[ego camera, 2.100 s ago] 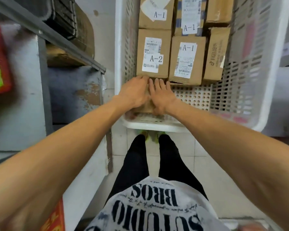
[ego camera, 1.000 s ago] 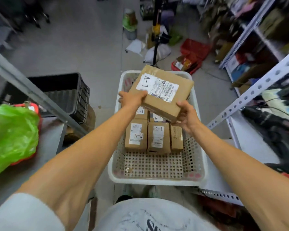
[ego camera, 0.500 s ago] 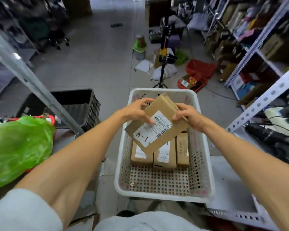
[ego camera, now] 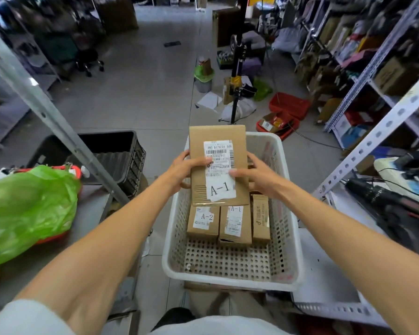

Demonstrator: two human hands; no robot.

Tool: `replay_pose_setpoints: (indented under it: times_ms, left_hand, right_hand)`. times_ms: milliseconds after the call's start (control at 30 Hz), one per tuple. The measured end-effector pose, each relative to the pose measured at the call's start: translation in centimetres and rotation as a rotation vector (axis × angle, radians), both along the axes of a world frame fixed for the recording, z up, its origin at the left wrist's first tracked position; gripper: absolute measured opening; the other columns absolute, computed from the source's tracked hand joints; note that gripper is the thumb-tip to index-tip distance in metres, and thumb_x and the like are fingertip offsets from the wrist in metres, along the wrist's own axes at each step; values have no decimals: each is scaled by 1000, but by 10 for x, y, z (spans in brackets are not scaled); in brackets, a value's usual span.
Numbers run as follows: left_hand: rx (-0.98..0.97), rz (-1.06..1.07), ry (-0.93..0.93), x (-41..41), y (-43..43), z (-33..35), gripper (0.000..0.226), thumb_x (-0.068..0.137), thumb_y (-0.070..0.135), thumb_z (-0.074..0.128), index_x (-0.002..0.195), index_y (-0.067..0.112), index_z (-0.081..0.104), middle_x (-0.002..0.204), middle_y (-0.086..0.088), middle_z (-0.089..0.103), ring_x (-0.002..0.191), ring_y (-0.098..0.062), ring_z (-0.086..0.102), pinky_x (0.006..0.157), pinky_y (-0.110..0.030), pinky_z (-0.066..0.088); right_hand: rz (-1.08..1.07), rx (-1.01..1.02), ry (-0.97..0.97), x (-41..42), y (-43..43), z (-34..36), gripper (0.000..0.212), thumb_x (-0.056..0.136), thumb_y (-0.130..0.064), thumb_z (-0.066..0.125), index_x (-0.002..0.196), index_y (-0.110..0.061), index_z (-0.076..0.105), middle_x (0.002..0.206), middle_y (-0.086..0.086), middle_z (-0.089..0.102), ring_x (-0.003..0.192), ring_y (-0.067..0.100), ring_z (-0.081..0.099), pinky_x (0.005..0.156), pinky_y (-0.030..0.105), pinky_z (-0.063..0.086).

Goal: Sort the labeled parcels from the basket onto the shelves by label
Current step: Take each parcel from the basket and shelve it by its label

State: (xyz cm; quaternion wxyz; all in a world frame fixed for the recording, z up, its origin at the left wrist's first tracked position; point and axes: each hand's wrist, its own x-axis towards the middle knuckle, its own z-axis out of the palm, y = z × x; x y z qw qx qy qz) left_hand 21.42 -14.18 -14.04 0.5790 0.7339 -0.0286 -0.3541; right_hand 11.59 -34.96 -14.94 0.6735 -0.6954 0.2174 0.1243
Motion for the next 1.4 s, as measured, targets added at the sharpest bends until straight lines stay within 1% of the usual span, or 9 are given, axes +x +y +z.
replay_pose_setpoints:
  times_ms: [100,200,333,633,833,967,1067,1167,1400]
  left_hand:
    - [-13,-36,-74,-12,4,2,86,74,37,79,144,37,27,121,2,63,100,-19,65,70,-40,57]
    - [-14,-114,-212,-25,11,1,112,63,29,86,149,38,14,126,7,57,110,-15,60,86,-37,54]
    - [-64,-165,-267,-39,23,3,116,71,9,82,151,33,1,117,16,54,109,-4,55,81,-18,47]
    - [-54,-369,-257,-80,51,-3,132,55,38,90,151,41,-1,142,9,50,127,-13,50,108,-44,40]
    - [-122,-582,-178,-157,58,-29,124,61,23,89,152,34,7,138,7,51,123,-12,53,99,-30,47]
    - [-110,-769,-75,-226,59,-57,119,57,23,90,150,36,17,133,9,55,119,-12,55,95,-29,50]
    - [-98,-902,-7,-283,60,-66,117,53,27,91,148,29,22,129,9,57,118,-11,55,88,-21,50]
    - [-124,-1043,-23,-333,40,-68,114,47,30,91,143,30,29,130,8,59,121,-12,56,98,-33,48]
    - [-237,-1407,-52,-478,-27,-32,116,52,26,90,147,33,24,130,9,59,117,-8,57,98,-28,47]
  right_hand:
    - [14,-35,-5,-4,22,-4,69,83,-34,73,140,-28,36,121,-5,64,107,18,63,87,51,51]
    - [39,-41,-83,-9,32,-1,61,90,-28,66,140,-29,32,121,-6,64,106,15,64,86,43,53]
    - [56,-93,-144,-21,43,8,85,81,-24,75,146,-24,19,132,-4,56,114,12,58,94,38,50]
    - [-37,-194,-231,-109,95,27,100,70,-25,83,147,-23,20,141,-4,49,129,10,49,110,41,40]
    - [-358,-141,-140,-222,146,10,69,77,-11,80,124,-30,33,122,-9,55,121,14,53,102,31,44]
    - [-519,-207,-40,-314,167,-21,107,54,-49,91,139,-21,32,132,-3,58,121,13,57,103,43,47]
    - [-641,-164,6,-377,193,-23,57,74,-8,82,119,-25,51,129,5,61,119,19,59,101,42,48]
    - [-812,-163,3,-432,205,-18,50,78,10,73,102,-27,47,120,0,60,114,18,59,98,34,50]
    - [-1222,-219,95,-583,210,3,86,76,-15,81,141,-22,24,131,-1,54,116,15,56,83,27,55]
